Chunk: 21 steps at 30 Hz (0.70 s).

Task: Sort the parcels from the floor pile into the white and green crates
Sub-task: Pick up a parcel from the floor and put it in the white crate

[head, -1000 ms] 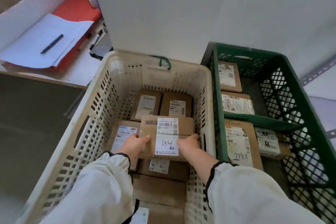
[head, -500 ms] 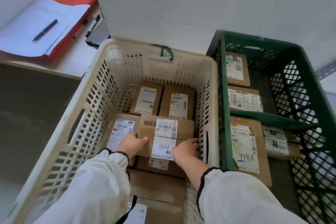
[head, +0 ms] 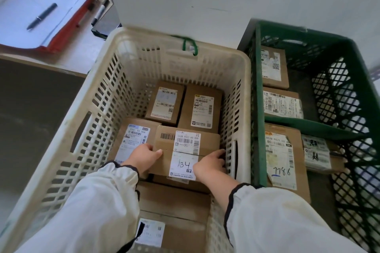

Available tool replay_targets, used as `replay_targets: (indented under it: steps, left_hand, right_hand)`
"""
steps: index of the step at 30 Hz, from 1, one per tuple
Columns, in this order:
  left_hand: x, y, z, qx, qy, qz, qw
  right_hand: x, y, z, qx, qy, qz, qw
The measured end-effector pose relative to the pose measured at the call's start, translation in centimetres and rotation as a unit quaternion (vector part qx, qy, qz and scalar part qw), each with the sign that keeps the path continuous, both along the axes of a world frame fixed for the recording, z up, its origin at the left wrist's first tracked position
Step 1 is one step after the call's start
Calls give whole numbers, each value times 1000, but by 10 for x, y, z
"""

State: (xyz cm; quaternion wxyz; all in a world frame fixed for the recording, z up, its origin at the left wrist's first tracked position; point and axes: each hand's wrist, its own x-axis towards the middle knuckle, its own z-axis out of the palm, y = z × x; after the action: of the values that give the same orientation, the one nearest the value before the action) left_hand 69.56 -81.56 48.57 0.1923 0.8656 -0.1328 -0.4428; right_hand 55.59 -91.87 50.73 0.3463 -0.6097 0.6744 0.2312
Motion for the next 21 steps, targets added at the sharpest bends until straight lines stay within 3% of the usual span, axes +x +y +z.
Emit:
replay_targets:
  steps: [7, 17, 21]
  left_hand:
    - [6, 12, -2, 16, 22, -8, 1000]
    - [5, 2, -9, 24, -93, -53, 994]
    - [2, 5, -13, 9, -95, -30, 995]
  right_hand:
    - [-4, 9, -7, 38, 11, -16, 999]
    - [2, -3, -24, 18, -7, 42, 999]
    - [2, -1, -26, 9, 5, 51, 999]
